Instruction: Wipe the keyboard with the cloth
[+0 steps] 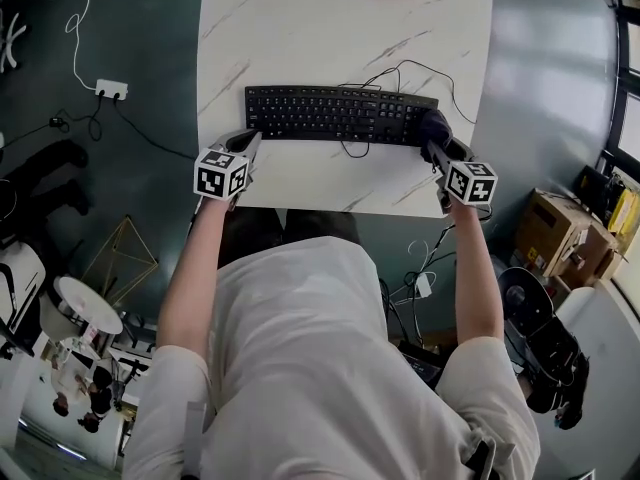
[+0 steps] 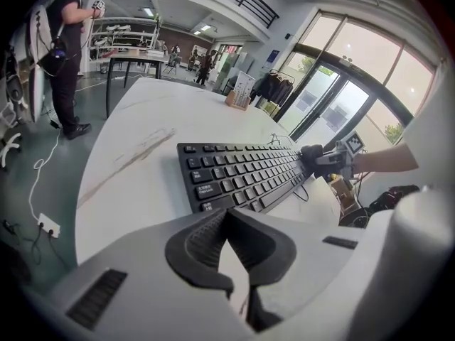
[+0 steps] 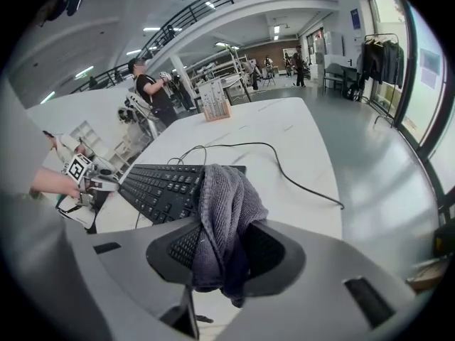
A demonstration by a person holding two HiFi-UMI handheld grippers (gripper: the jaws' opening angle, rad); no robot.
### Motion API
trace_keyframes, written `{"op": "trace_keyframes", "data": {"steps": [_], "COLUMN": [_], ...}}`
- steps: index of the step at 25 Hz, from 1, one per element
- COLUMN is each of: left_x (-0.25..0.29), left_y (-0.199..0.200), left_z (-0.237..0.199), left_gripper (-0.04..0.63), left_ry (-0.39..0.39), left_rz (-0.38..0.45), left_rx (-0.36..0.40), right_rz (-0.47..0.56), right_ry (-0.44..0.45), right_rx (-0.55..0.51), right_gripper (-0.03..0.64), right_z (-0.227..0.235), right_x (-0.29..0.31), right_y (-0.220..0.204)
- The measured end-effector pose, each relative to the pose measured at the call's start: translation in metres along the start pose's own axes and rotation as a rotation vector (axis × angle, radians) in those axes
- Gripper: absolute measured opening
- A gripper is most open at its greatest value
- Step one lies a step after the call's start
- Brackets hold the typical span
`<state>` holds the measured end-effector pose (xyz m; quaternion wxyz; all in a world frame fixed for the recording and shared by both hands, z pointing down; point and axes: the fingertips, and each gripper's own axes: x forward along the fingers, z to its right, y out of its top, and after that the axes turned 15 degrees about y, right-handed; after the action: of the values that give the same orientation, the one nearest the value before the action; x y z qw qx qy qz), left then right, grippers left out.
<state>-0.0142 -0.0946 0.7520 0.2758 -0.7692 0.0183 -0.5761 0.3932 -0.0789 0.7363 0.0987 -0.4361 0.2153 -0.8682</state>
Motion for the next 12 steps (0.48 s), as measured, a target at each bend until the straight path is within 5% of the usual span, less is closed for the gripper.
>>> {"op": "trace_keyframes", "data": {"steps": [7, 12], "left_x": [-0.003, 0.0], "left_y": [0.004, 0.005], "left_z": [-0.004, -0.012], "left_gripper": [0.008, 0.008], "left_ry": [0.016, 0.01], "left_rz": [0.002, 0.017], "left_rx": [-0.017, -0.048], "right_rz": [0.106, 0.055], "right_ry": [-0.177, -0.269], "right_rx": [0.042, -0.013], "right_gripper": [0.153, 0.153], "right_z": [0.032, 0.029], "right_x": [-0.03, -0.001], "right_y": [0.03, 0.035]}}
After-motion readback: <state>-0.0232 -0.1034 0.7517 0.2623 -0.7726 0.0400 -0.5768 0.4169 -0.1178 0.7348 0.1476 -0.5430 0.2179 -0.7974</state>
